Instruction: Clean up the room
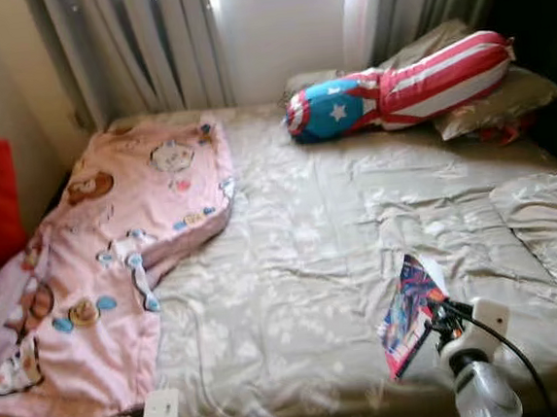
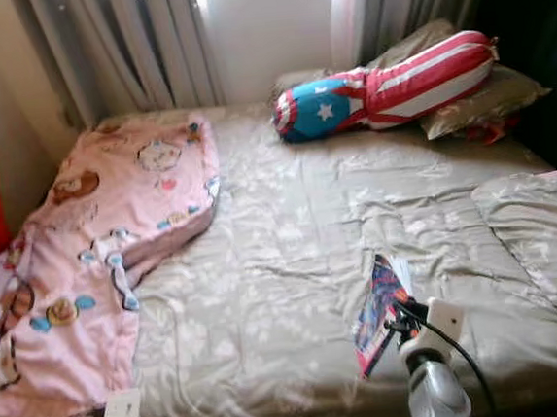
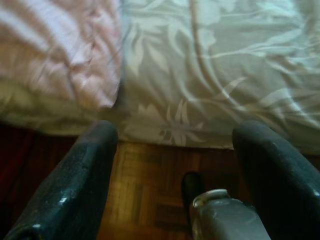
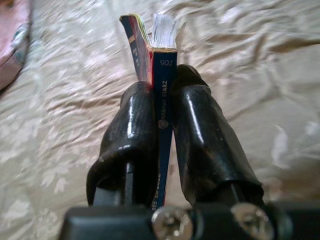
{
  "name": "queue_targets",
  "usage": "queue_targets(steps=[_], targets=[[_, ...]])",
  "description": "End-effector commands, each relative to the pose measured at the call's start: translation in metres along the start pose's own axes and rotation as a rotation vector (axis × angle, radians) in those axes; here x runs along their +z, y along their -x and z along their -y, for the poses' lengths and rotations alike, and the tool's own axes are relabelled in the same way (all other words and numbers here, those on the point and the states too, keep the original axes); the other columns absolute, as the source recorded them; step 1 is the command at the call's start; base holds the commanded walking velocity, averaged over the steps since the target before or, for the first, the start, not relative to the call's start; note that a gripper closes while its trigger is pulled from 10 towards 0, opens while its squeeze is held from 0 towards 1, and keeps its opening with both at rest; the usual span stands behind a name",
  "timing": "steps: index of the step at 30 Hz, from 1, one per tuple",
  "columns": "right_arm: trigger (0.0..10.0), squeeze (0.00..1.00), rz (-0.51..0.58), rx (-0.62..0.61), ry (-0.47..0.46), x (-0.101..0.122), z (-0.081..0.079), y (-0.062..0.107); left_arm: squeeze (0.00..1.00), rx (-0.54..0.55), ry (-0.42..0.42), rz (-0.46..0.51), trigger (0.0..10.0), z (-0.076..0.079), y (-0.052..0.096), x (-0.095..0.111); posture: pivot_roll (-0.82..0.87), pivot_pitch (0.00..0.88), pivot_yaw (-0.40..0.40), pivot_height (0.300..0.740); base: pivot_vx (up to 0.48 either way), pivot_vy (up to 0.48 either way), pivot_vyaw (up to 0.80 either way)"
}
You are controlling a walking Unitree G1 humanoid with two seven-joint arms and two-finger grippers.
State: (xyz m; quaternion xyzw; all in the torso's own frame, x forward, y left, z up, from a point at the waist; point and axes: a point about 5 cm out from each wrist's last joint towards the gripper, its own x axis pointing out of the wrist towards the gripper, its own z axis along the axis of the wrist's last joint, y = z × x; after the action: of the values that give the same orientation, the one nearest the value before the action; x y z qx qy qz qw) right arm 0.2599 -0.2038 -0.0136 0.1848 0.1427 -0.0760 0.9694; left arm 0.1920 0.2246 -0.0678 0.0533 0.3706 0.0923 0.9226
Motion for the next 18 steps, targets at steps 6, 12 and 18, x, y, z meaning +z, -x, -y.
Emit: queue_targets(steps=[6, 12, 18], targets=[[10.0, 0.0, 0.029, -0.015, 0.002, 0.0081, 0.0045, -0.0021, 0.0, -0.018, -0.004, 0.002, 10.0, 0.0066, -0.0008, 0.0023, -0.02, 0.0, -0.026, 0.739, 0.0, -0.341, 0.0], [10.0, 0.0, 0.032, -0.027, 0.004, 0.0085, 0.0079, -0.0011, 0.0, -0.008, 0.006, -0.007, 10.0, 0.0057, 0.0004, -0.0014, -0.02, 0.0, -0.027, 0.739, 0.0, -0.342, 0.0], [10.0, 0.0, 0.033, -0.025, 0.003, 0.0086, 0.0073, -0.0012, 0.0, -0.006, 0.007, -0.009, 10.0, 0.0051, 0.0006, -0.0021, -0.02, 0.0, -0.027, 0.739, 0.0, -0.342, 0.0]])
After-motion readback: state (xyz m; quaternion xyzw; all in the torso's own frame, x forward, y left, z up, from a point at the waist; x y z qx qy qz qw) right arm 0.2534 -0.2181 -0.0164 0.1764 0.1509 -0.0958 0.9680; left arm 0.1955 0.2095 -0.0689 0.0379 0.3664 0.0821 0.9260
